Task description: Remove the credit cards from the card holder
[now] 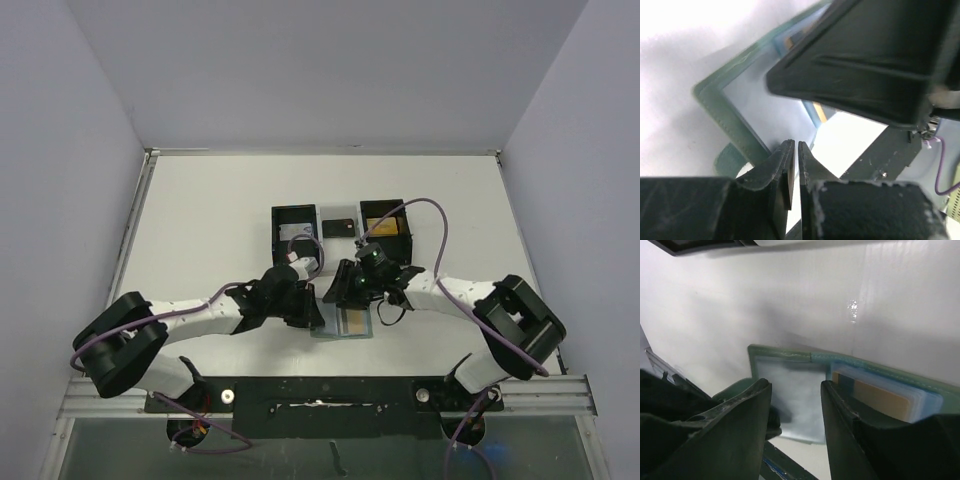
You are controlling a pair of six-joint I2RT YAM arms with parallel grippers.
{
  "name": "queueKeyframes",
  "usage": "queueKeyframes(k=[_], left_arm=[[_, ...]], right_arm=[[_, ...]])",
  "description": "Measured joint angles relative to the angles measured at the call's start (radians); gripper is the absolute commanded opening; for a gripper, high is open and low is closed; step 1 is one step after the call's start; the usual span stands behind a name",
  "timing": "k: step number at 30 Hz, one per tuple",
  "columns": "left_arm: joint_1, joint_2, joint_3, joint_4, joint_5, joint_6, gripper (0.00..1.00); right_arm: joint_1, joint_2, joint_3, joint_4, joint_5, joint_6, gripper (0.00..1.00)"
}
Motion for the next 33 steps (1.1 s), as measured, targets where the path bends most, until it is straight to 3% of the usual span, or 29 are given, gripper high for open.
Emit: queueKeyframes(k=[4, 13, 28, 33], left_arm=[[-0.006, 0.014, 0.000, -0.019, -0.048, 0.000, 0.07], [-0.006, 0.039, 0.010, -0.039, -0.093, 0.011, 0.07], [-0.006, 0.039, 0.010, -0.058, -0.096, 0.031, 0.07], [-0.006, 0.042, 0.010, -0.066, -0.095, 0.037, 0.07]], right_arm=[[-0.012, -0.107, 0.041, -0.142, 0.095, -0.043, 0.55], [-0.020, -0.211, 0.063, -0.338, 0.197, -0.087, 0.52], [-0.017, -0.154, 0.016, -0.367, 0.193, -0.076, 0.47], [-0.011, -0.134, 0.017, -0.367, 0.187, -0.077, 0.36]])
